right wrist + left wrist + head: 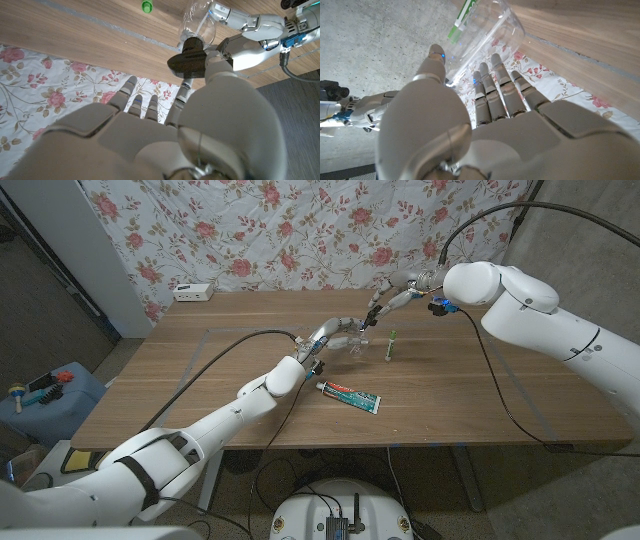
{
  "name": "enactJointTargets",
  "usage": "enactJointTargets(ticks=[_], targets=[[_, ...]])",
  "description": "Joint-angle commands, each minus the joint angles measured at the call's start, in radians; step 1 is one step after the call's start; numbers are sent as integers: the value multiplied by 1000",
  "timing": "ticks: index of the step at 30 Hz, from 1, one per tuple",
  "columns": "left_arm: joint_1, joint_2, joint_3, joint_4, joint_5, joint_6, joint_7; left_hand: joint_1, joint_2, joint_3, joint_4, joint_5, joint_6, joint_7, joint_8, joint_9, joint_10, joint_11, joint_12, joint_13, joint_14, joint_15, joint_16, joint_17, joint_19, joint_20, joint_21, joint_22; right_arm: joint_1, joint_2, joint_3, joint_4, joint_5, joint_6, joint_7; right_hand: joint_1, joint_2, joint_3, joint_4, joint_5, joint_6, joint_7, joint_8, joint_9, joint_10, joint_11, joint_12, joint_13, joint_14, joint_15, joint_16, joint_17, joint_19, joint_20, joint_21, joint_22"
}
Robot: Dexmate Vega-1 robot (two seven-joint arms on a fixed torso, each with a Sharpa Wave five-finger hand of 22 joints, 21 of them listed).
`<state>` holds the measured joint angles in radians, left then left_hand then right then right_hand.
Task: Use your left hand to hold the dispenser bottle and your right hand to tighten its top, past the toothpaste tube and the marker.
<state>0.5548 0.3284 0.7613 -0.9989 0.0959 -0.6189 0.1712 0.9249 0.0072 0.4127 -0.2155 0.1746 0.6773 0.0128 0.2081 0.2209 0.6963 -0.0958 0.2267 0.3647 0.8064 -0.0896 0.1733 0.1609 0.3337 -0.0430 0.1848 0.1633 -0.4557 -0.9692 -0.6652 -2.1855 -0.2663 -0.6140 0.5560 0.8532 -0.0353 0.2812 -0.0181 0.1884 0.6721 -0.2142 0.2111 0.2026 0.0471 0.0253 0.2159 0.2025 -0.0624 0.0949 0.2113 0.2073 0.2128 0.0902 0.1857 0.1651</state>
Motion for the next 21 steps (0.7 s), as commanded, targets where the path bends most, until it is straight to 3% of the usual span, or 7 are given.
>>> enactJointTargets(ticks=[1, 9, 21], targets=[[0, 0, -1, 0, 2, -6, -3, -29, 39, 66, 61, 6, 60, -35, 6, 3, 7, -8, 4, 2, 15, -86, 6, 3, -1, -78, 0, 2, 3, 0, -20, -17, 1, -61, -41, -22, 0, -10, 4, -3, 22, 2, 9, 4, 16, 5, 6, 2, 14, 3, 11, 3, 11, 4, 10, 5], [6, 2, -2, -10, 1, 1, -2, -31, 40, 67, 62, 6, 62, -35, 6, 3, 8, -4, 4, 3, 16, -84, 6, 3, -1, -77, 0, 2, 38, 11, -72, -30, -49, -137, -21, -74, 2, -28, 19, -4, 57, 31, 16, 3, 49, 8, 13, 2, 40, 1, 19, 4, 24, 6, 11, 5], [8, 2, -2, -12, 1, 4, -4, -31, 39, 67, 61, 6, 62, -34, 6, 3, 8, -9, 3, 3, 15, -85, 6, 3, -1, -77, 0, 2, 52, 15, -102, -44, -82, -191, -29, -134, 3, -48, 39, -6, 83, 64, 18, 1, 88, 20, 22, 2, 70, 0, 28, 4, 41, 10, 14, 5]])
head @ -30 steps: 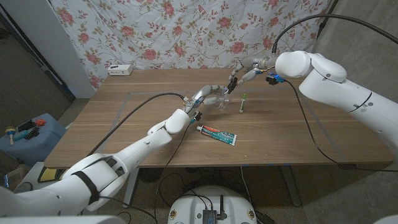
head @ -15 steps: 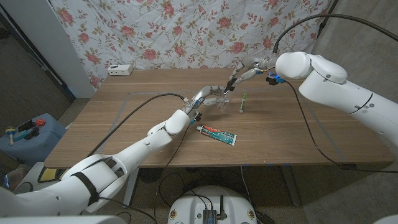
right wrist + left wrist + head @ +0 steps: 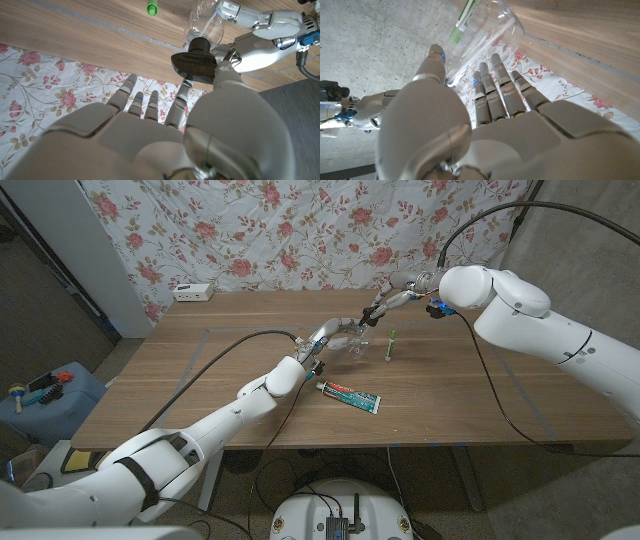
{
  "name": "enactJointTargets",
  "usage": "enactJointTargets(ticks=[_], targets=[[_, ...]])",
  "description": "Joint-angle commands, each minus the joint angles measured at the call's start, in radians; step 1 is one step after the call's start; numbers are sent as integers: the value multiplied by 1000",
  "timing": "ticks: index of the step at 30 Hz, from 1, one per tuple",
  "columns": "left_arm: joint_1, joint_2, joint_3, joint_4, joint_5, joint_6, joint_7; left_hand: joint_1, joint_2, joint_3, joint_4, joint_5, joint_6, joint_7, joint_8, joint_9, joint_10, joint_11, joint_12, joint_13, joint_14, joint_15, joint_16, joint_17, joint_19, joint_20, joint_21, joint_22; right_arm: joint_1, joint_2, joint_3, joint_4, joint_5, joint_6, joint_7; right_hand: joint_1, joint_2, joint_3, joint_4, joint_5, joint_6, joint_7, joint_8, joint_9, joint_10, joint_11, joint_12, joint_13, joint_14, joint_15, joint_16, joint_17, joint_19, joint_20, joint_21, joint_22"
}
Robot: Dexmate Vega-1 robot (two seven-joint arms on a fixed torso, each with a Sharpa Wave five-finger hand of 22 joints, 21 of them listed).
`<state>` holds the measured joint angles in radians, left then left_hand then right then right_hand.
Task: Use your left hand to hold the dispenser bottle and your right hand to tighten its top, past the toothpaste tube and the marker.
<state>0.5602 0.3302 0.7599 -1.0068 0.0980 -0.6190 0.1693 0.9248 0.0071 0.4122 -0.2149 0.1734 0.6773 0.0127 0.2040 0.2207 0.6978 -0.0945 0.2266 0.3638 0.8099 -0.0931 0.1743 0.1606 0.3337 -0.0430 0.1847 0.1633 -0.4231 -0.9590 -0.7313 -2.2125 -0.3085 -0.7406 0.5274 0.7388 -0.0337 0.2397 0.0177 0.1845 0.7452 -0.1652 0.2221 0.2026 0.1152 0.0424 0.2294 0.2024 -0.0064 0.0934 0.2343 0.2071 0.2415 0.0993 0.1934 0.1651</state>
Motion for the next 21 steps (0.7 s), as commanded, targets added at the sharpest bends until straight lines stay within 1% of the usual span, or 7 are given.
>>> enactJointTargets(ticks=[1, 3, 7, 13, 16, 17, 21], targets=[[2, 0, 0, -4, -1, 4, -2, -31, 40, 68, 61, 7, 62, -34, 10, 4, 6, -10, 2, 4, 12, -81, 5, 4, -1, -77, 0, 2, 21, 6, -42, -20, -49, -74, -1, -29, 3, -9, 6, -2, 17, 21, 8, 0, 27, 0, 10, 2, 19, 0, 6, 4, 14, 2, 6, 5], [2, -1, 0, -3, -2, 3, -3, -31, 39, 68, 61, 7, 62, -34, 10, 4, 5, -11, 2, 4, 12, -80, 5, 4, -1, -77, 0, 2, 32, 6, -60, -25, -72, -92, 8, -40, 2, -13, 8, -2, 30, 29, 11, 0, 36, 2, 11, 2, 29, 2, 9, 4, 17, 2, 6, 5], [2, -1, 0, -3, -3, 3, -5, -31, 39, 68, 61, 7, 60, -34, 9, 4, 6, -6, 2, 5, 13, -81, 5, 4, -2, -76, -1, 2, 49, 10, -88, -31, -108, -119, 20, -62, 0, -22, 15, -2, 53, 34, 16, -1, 46, 6, 12, 2, 35, -2, 10, 4, 22, 5, 5, 5], [1, -3, 1, -1, -4, 3, -6, -31, 40, 69, 60, 7, 62, -34, 9, 4, 7, -6, 2, 5, 12, -81, 5, 4, -1, -77, 0, 2, 57, 16, -111, -38, -152, -138, 25, -90, 0, -31, 21, 0, 99, 42, 27, -3, 70, 7, 16, 1, 57, -9, 15, 3, 29, 8, 5, 5], [2, -3, 1, -2, -5, 4, -7, -31, 41, 69, 61, 7, 61, -33, 9, 4, 7, -9, 2, 5, 14, -81, 6, 4, -2, -77, -1, 2, 57, 20, -120, -42, -174, -148, 23, -99, 0, -34, 21, 1, 126, 49, 33, -3, 84, 11, 18, 1, 70, -12, 17, 2, 37, 8, 6, 5], [3, -2, 1, -3, -5, 4, -7, -31, 40, 69, 61, 7, 61, -33, 9, 4, 7, -9, 2, 5, 14, -81, 6, 4, -1, -76, 0, 2, 56, 22, -123, -43, -183, -152, 21, -102, 1, -35, 20, 1, 138, 50, 35, -3, 94, 7, 20, 1, 76, -14, 18, 1, 39, 9, 6, 5], [6, -1, 0, -8, -6, 8, -8, -31, 39, 69, 60, 7, 61, -34, 9, 4, 7, -6, 1, 5, 14, -80, 6, 4, -1, -76, 0, 2, 55, 29, -136, -48, -219, -168, 18, -112, 4, -37, 18, 2, 180, 51, 45, -4, 119, 7, 24, 0, 97, -23, 22, -1, 51, 8, 7, 5]])
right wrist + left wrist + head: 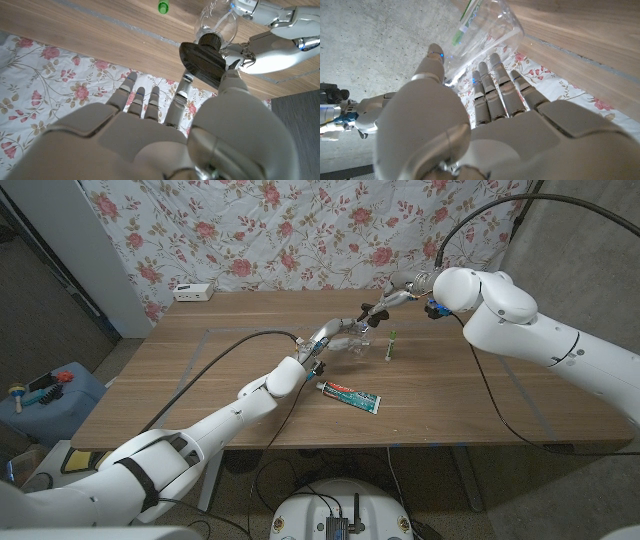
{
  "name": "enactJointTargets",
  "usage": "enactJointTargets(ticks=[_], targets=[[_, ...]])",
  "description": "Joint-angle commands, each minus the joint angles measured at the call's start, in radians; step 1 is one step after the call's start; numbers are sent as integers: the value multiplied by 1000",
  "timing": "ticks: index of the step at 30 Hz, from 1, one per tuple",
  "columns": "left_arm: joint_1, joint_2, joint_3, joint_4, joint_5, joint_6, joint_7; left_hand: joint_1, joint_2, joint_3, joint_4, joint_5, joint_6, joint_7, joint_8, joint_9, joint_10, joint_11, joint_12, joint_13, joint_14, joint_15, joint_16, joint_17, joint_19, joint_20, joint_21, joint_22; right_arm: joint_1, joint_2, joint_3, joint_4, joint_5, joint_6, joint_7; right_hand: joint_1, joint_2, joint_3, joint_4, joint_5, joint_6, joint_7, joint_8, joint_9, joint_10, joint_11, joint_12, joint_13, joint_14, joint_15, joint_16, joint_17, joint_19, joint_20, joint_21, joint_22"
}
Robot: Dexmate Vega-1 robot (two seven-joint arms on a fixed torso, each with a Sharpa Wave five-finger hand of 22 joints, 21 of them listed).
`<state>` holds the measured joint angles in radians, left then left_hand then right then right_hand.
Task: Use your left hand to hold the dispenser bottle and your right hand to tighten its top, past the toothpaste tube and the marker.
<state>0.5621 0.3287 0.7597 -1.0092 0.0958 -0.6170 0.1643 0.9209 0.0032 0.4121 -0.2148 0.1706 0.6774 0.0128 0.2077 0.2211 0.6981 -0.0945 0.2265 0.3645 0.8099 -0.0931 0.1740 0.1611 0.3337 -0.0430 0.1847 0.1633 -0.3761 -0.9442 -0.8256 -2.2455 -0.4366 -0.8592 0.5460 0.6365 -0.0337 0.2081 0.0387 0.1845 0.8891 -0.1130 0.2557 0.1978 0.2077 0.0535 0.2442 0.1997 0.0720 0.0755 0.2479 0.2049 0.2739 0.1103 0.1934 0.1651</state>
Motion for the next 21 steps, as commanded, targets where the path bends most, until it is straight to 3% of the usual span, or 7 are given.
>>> enactJointTargets(ticks=[1, 14, 21], targets=[[5, 1, 0, -6, -4, 6, -3, -27, 43, 69, 60, 10, 62, -34, 5, 4, 8, -5, 2, 5, 14, -80, 6, 3, -1, -76, 0, 2, 10, 17, -46, -15, -101, -55, 4, -11, 4, -6, -3, 3, 40, -1, 12, 0, 29, -6, 9, 3, 23, -6, 10, 1, 19, -3, 7, 5], [9, 4, -2, -14, -4, 9, -3, -29, 44, 69, 61, 10, 62, -36, 5, 4, 9, -6, 2, 6, 15, -80, 7, 4, 0, -74, 0, 2, 19, 52, -104, -12, -233, -111, 37, -24, 12, -8, -14, 3, 120, 4, 26, -2, 90, -11, 18, 1, 76, -22, 18, -3, 43, -5, 8, 5], [13, 7, -3, -21, -4, 10, -3, -30, 44, 70, 62, 10, 61, -34, 4, 4, 8, -10, 1, 6, 15, -80, 6, 3, 0, -73, 0, 2, 5, 65, -102, -11, -272, -114, 44, -30, 19, -8, -18, 3, 164, 4, 36, -2, 111, -15, 19, 1, 99, -31, 22, -4, 58, -5, 10, 5]])
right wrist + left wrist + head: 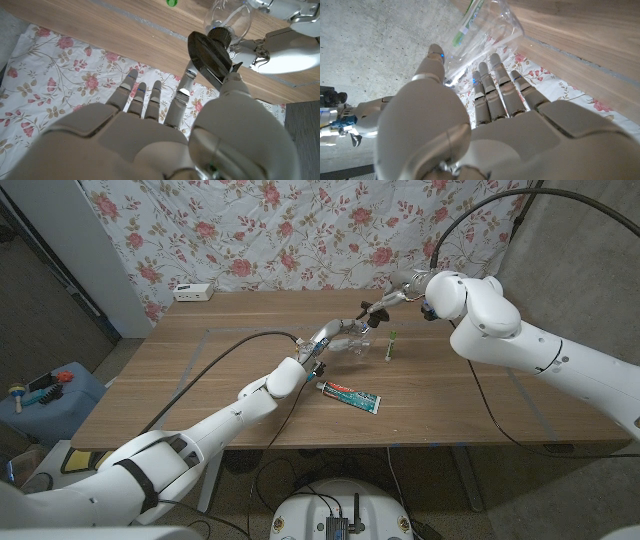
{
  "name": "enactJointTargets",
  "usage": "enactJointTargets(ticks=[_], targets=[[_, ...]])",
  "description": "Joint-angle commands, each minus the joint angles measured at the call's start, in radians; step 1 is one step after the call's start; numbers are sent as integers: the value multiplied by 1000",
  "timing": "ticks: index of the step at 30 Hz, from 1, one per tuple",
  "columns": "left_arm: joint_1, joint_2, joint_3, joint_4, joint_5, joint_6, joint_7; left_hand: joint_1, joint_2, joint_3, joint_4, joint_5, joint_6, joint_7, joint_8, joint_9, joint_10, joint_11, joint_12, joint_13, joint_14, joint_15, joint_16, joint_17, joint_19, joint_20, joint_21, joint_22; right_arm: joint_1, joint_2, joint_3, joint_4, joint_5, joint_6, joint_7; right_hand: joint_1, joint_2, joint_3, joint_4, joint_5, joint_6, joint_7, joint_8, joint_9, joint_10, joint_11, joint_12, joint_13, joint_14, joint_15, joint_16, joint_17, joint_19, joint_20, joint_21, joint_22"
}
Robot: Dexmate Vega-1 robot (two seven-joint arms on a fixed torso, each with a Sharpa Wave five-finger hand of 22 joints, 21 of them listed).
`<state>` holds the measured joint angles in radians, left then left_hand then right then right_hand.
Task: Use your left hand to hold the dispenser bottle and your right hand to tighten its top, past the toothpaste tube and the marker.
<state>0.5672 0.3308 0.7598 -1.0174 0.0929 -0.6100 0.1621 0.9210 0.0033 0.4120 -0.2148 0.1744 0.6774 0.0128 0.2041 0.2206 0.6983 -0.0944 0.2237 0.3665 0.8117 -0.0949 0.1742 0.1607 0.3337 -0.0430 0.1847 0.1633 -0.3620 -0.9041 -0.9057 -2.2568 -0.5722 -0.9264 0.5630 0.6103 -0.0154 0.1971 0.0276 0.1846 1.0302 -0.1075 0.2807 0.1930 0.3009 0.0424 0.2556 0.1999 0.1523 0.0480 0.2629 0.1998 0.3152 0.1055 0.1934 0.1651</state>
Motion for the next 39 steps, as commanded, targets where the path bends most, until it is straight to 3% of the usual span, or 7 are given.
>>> enactJointTargets(ticks=[1, 27, 34, 39], targets=[[9, 5, -3, -14, -1, 3, -1, -31, 43, 70, 62, 6, 61, -34, 8, 4, 8, -11, 4, 4, 13, -77, 6, 4, 0, -73, 0, 2, -9, 28, -25, 1, -147, -50, 31, -5, 2, 3, -7, 3, 32, 0, 13, 3, 22, -4, 8, 1, 21, -4, 7, 1, 18, -1, 9, 5], [10, 7, -5, -18, -1, 0, -6, -31, 44, 72, 61, 6, 63, -35, 8, 5, 9, -10, 3, 5, 15, -76, 5, 3, 0, -72, 0, 2, -31, 112, -47, 42, -360, -110, 127, -17, 27, 8, -30, 3, 180, 8, 41, 0, 116, -7, 14, -1, 110, -30, 21, -1, 70, -13, 11, 5], [11, 5, -5, -17, 0, 1, -4, -33, 45, 72, 62, 6, 62, -34, 8, 5, 10, -6, 4, 7, 16, -75, 6, 4, -1, -72, 0, 2, -46, 134, -37, 57, -398, -119, 142, -17, 33, 10, -37, 2, 220, 10, 50, 0, 146, 3, 18, -1, 124, -35, 21, -1, 78, -12, 10, 5], [14, 6, -6, -19, 0, 3, -1, -32, 45, 73, 62, 6, 64, -33, 8, 5, 9, -5, 3, 7, 16, -75, 6, 4, 0, -72, 0, 2, -53, 152, -35, 69, -431, -130, 157, -10, 39, 16, -49, 3, 262, 13, 59, -2, 175, -10, 20, -2, 148, -37, 24, -2, 86, -10, 8, 5]])
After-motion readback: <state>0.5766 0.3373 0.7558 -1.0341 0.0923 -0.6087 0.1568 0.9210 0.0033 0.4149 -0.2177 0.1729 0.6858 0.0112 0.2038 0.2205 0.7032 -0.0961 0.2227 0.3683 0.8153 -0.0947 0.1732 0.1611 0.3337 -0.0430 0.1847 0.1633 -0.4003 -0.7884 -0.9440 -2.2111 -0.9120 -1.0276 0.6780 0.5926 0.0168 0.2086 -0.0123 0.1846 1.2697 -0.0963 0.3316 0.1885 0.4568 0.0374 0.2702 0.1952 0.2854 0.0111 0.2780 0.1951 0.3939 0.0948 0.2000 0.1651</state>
